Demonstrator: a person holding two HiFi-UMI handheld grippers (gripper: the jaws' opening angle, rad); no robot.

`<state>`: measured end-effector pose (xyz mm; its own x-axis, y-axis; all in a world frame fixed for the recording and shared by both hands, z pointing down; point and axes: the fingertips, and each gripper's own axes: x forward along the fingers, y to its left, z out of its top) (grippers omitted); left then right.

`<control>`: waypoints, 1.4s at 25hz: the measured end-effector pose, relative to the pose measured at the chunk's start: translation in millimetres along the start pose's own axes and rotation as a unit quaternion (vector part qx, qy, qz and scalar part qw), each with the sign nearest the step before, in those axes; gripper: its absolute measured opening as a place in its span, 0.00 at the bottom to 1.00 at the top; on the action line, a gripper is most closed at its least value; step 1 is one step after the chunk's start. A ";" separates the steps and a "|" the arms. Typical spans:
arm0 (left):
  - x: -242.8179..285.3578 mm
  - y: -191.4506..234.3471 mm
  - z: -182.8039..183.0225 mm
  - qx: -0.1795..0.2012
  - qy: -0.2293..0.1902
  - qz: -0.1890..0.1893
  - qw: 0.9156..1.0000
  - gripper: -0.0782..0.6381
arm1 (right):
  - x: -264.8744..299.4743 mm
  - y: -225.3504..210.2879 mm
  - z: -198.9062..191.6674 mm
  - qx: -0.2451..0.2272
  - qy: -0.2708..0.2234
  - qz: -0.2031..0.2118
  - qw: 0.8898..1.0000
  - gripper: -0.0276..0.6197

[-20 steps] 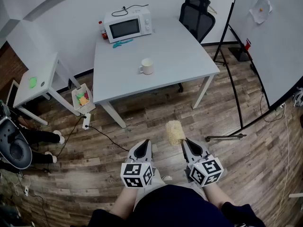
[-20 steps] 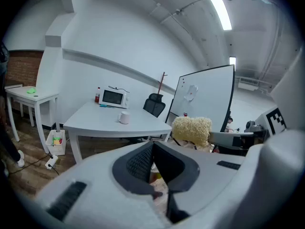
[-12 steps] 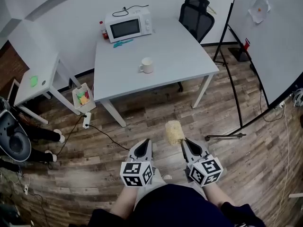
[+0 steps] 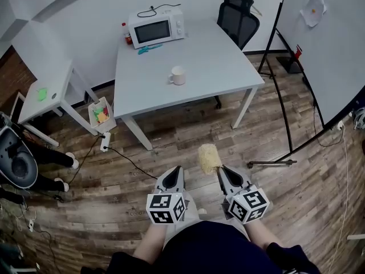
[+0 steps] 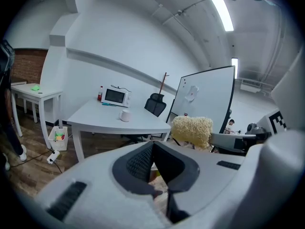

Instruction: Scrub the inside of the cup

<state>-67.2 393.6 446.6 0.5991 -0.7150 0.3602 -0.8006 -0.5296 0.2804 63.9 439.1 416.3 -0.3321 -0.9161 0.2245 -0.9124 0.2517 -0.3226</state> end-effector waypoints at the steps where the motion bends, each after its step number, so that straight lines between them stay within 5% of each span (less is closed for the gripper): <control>1: -0.6 1.9 -0.7 0.001 0.002 0.004 1.000 0.13 | 0.2 0.7 0.2 -0.001 -0.001 -0.001 1.000 0.09; 17: 49.4 33.6 20.0 -0.001 0.000 0.007 1.000 0.13 | 50.6 -24.4 9.5 -0.001 0.024 0.008 1.000 0.09; 35: 181.0 110.3 91.7 0.022 0.021 -0.002 1.000 0.13 | 212.8 -75.5 84.1 0.003 0.020 0.011 1.000 0.09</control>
<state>-47.9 163.9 461.1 0.6020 -0.6934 0.3959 -0.7969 -0.5529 0.2433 82.3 198.9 411.0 -0.3610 -0.8972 0.2543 -0.9038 0.2694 -0.3325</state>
